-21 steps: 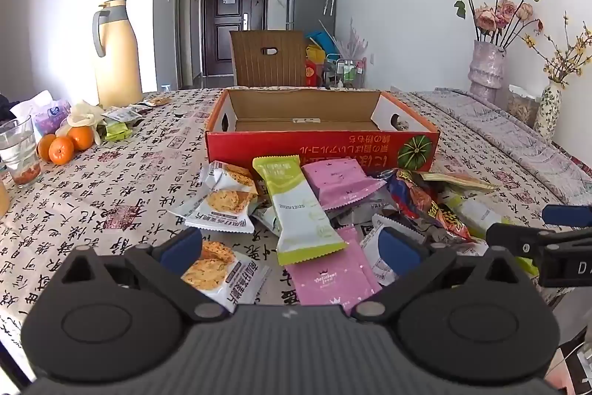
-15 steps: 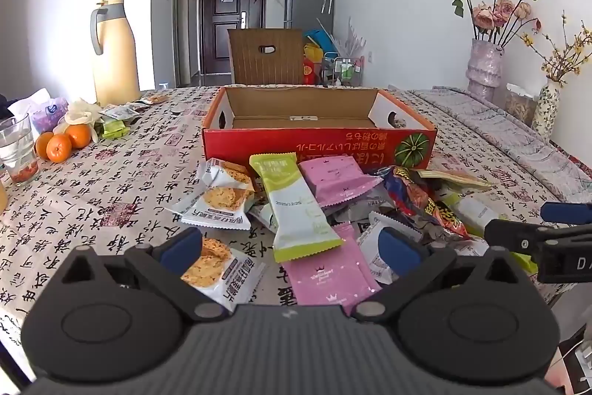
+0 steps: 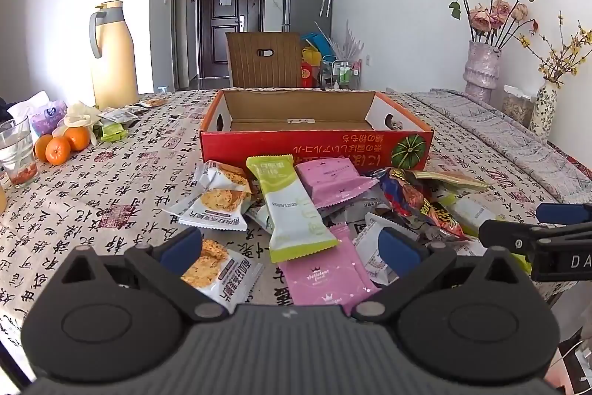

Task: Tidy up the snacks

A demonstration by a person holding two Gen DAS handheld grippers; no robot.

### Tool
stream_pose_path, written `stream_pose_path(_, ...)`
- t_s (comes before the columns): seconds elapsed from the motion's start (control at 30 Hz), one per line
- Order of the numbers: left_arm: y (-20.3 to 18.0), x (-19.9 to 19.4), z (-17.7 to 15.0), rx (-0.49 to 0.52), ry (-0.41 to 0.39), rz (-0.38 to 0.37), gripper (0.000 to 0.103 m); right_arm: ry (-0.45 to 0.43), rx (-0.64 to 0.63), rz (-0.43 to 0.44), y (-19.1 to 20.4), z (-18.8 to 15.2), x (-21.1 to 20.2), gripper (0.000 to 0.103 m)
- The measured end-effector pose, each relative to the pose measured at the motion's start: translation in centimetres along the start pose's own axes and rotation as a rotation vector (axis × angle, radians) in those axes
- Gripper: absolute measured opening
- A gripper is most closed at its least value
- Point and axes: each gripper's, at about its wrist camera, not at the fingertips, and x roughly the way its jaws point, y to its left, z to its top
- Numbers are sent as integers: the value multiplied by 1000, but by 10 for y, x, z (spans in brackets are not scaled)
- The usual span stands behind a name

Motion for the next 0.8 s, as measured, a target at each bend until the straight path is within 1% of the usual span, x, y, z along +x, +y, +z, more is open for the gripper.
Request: stream_pose_path(0.8, -1, 0, -1, -5, 5, -1, 103, 2, 1, 1, 1, -1, 2, 103)
